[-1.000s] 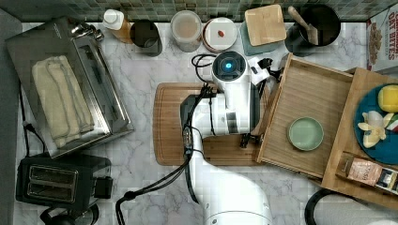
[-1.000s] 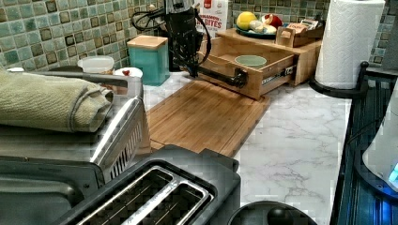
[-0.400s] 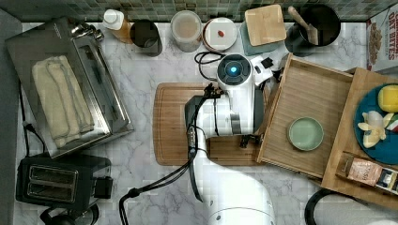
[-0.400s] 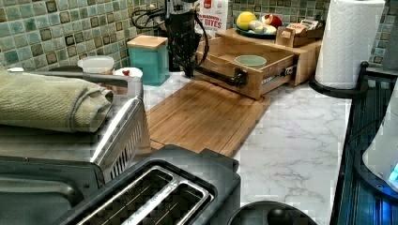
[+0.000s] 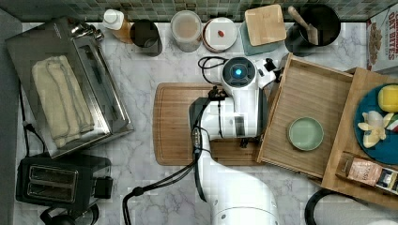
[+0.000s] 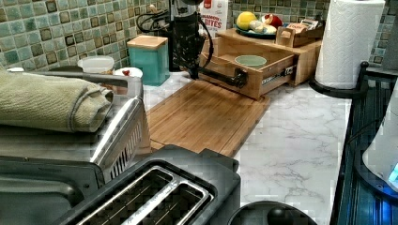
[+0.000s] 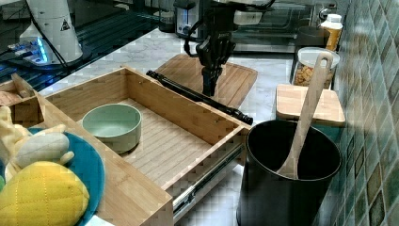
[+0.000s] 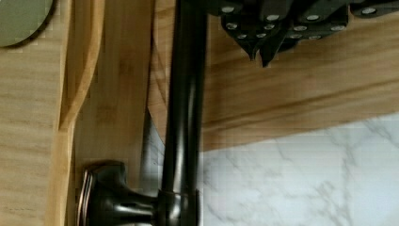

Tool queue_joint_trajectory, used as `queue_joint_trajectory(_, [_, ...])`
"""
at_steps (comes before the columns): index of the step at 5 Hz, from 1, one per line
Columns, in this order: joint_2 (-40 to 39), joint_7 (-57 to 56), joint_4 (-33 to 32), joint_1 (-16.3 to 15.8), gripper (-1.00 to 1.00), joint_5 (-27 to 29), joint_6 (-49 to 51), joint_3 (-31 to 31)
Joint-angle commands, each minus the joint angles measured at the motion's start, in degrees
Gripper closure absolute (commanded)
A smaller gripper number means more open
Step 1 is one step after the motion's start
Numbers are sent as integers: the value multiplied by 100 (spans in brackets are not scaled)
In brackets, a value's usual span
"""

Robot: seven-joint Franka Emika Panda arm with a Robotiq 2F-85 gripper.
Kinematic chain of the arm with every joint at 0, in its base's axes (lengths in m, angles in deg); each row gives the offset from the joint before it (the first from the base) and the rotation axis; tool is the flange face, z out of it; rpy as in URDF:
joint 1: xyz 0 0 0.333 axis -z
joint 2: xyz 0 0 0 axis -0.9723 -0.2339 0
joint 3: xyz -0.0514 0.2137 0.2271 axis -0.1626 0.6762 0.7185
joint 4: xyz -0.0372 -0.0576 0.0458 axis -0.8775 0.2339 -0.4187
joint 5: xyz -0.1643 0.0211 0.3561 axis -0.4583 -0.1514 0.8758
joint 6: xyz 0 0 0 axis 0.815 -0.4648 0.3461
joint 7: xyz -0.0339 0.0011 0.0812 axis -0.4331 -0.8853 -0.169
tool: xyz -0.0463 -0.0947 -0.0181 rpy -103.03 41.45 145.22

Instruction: Close the drawer.

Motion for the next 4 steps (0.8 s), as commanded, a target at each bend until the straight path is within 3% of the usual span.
queue_joint_trajectory(1, [270, -1211, -260, 687, 100, 237, -280, -161])
queue_joint_trajectory(2, [310, -1514, -382, 416, 100, 232, -554, -737])
queue_joint_trajectory(3, [251, -2018, -306, 1607, 100, -31, -691, -49])
queue_joint_trajectory(4, [519, -2718, -358, 1647, 100, -5, -544, -515])
